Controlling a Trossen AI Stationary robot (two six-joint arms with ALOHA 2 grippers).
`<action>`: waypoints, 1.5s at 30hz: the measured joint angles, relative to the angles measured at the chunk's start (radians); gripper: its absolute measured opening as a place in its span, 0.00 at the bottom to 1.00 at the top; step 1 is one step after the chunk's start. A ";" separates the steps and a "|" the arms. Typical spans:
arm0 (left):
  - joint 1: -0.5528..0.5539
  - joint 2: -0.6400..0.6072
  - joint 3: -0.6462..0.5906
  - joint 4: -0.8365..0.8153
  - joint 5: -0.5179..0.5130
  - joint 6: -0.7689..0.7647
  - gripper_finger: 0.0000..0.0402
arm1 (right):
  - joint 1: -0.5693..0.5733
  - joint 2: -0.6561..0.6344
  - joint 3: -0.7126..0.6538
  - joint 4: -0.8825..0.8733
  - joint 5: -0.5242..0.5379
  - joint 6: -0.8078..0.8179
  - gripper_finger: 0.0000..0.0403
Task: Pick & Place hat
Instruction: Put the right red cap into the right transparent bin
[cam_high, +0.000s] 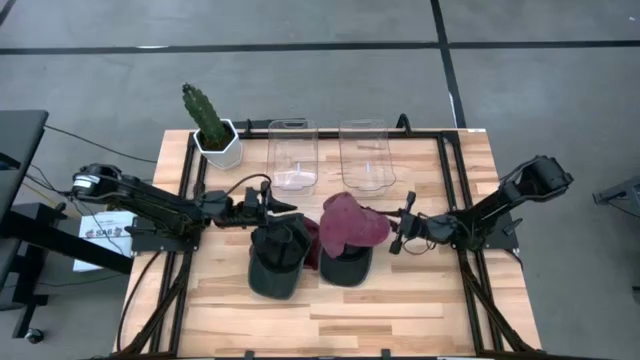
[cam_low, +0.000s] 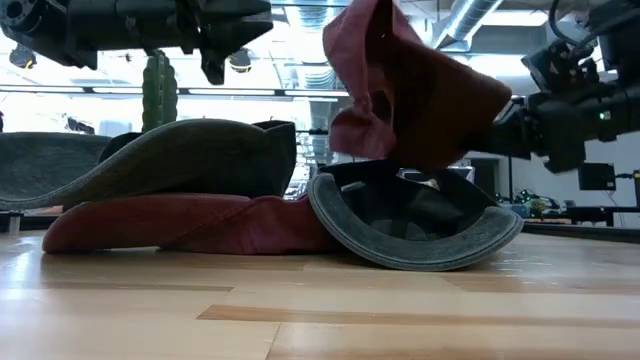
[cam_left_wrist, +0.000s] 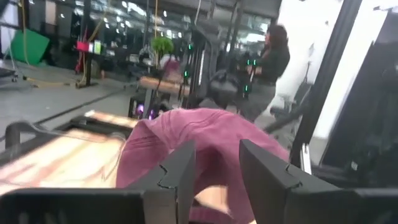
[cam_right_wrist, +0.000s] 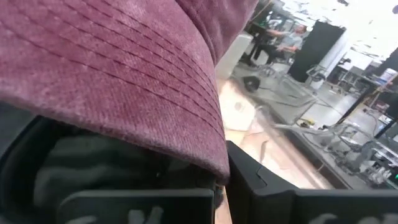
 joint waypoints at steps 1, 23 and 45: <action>0.000 0.015 0.000 0.000 0.007 0.004 0.30 | 0.006 0.017 0.001 0.001 0.000 -0.009 0.00; 0.000 0.177 0.000 0.038 0.016 -0.011 0.30 | 0.041 0.234 0.072 0.001 -0.105 0.001 0.08; 0.000 0.177 0.000 0.036 0.016 -0.011 0.30 | 0.072 0.232 0.074 -0.206 -0.224 0.079 0.37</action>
